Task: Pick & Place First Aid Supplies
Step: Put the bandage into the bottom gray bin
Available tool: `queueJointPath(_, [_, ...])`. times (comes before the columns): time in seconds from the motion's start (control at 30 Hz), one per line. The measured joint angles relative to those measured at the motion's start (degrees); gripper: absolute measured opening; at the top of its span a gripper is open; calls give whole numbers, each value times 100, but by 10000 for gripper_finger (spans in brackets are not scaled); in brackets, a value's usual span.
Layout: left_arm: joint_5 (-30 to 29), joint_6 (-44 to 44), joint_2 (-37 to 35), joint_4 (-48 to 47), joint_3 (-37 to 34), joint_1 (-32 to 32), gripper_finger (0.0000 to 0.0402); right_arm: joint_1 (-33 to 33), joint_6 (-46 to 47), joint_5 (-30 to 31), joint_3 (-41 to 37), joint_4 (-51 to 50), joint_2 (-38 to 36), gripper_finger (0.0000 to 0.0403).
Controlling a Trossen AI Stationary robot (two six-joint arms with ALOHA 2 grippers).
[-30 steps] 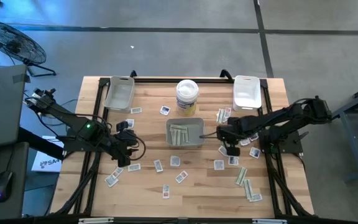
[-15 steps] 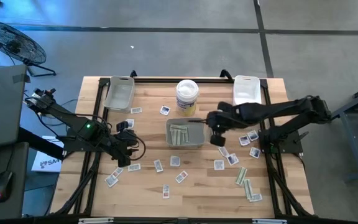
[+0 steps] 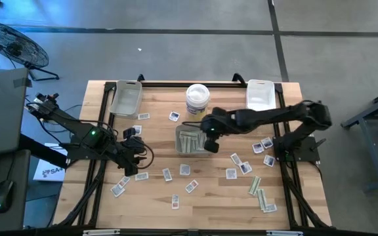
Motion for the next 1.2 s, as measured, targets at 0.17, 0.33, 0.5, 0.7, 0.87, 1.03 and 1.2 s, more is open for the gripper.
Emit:
queueJointPath(0.17, [0, 1, 0, 2, 0, 1, 166, -166, -305, 60, -4, 26, 739, 2])
queueJointPath(0.33, [0, 2, 0, 1, 0, 0, 166, -279, -555, 331, -4, 46, 1075, 15])
queueJointPath(0.5, [0, 2, 0, 0, 0, 0, 166, -238, -656, 189, -4, 147, 1024, 51])
queueJointPath(0.7, [-2, 1, 0, 17, 0, 0, 166, -98, -237, 251, 436, -978, 618, 102])
queueJointPath(0.87, [0, 1, 0, 17, 0, 0, 166, 225, 386, 250, 778, -2588, 29, 112])
queueJointPath(1.03, [0, 2, 0, 18, 0, 0, 166, 573, 992, 672, 193, -3025, -848, 112])
queueJointPath(1.2, [0, 0, 0, 17, 0, 0, 166, 565, 1031, 800, -1145, -2118, -1628, 112])
